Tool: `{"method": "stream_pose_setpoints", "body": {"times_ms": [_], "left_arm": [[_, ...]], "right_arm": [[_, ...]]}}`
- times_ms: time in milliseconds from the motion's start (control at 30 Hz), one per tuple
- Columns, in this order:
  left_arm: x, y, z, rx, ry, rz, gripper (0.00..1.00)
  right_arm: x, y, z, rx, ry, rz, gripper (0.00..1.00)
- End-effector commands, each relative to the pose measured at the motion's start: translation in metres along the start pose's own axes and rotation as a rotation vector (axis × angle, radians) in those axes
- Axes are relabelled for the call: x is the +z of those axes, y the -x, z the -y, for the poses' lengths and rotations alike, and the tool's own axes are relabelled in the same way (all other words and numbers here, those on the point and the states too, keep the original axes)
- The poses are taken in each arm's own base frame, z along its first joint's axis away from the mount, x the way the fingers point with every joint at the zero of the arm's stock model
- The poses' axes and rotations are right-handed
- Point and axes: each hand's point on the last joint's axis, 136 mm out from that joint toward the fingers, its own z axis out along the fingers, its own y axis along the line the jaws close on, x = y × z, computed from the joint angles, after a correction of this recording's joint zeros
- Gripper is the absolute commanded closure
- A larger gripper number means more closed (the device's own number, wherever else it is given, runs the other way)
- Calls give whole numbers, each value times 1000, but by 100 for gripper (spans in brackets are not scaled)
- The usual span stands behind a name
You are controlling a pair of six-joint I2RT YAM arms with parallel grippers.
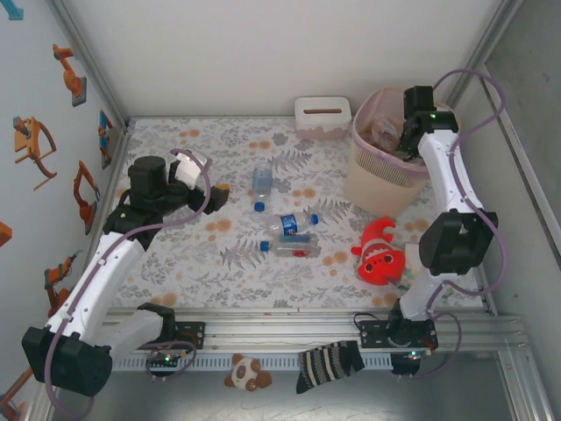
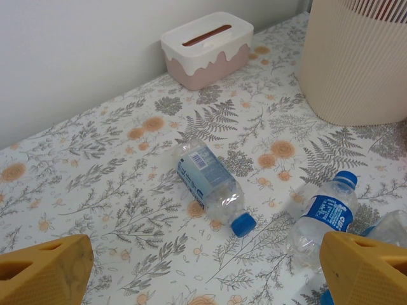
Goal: Put the plastic bottles in the bin
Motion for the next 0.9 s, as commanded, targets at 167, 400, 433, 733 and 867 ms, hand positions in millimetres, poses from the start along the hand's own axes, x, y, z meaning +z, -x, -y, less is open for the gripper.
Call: {"method": "stream_pose_setpoints", "body": {"times_ms": [167, 400, 433, 733, 867], "left_arm": [[-5, 6, 0, 1, 3, 26, 8], [-4, 6, 0, 0, -2, 26, 8], [-4, 6, 0, -1, 0, 24, 8], [-2, 5, 0, -2, -3, 20, 8], [-2, 5, 0, -3, -5, 19, 8]], "right_arm": [[-32, 4, 3, 54, 76, 6, 22], [-76, 23, 16, 92, 126, 97, 22], [-82, 25, 17, 97, 132, 110, 22], [-122, 36, 20, 118, 221, 183, 30], [-123, 37, 16, 103, 250, 195, 40]]}}
